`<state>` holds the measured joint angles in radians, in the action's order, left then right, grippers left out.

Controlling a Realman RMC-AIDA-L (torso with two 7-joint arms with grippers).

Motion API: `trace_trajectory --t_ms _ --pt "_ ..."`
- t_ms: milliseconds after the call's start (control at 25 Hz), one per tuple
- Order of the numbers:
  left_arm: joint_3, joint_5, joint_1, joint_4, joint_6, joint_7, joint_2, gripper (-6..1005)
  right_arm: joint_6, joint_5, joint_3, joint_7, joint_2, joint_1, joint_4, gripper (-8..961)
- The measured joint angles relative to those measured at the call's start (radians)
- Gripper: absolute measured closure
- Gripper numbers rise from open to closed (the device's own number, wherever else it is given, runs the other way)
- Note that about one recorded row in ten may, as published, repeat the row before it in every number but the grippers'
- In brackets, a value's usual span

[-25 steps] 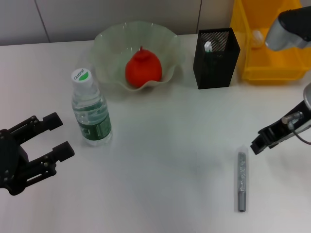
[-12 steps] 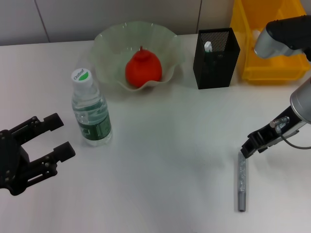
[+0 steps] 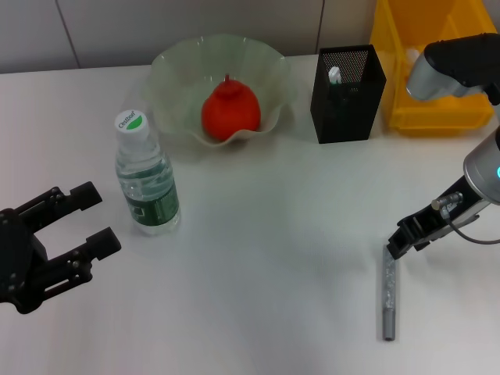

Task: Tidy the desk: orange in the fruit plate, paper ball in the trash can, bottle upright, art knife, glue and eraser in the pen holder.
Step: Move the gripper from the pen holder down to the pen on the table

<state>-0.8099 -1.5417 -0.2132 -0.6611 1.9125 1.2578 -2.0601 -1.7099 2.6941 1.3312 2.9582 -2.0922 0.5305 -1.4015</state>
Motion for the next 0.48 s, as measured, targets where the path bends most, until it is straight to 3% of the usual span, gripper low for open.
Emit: trace_trajectory --t_ms 480 --pt "0.000 0.001 -0.001 0.000 -0.003 0.000 0.000 253 0.049 0.001 0.016 -0.002 0.003 0.023 0.073 611"
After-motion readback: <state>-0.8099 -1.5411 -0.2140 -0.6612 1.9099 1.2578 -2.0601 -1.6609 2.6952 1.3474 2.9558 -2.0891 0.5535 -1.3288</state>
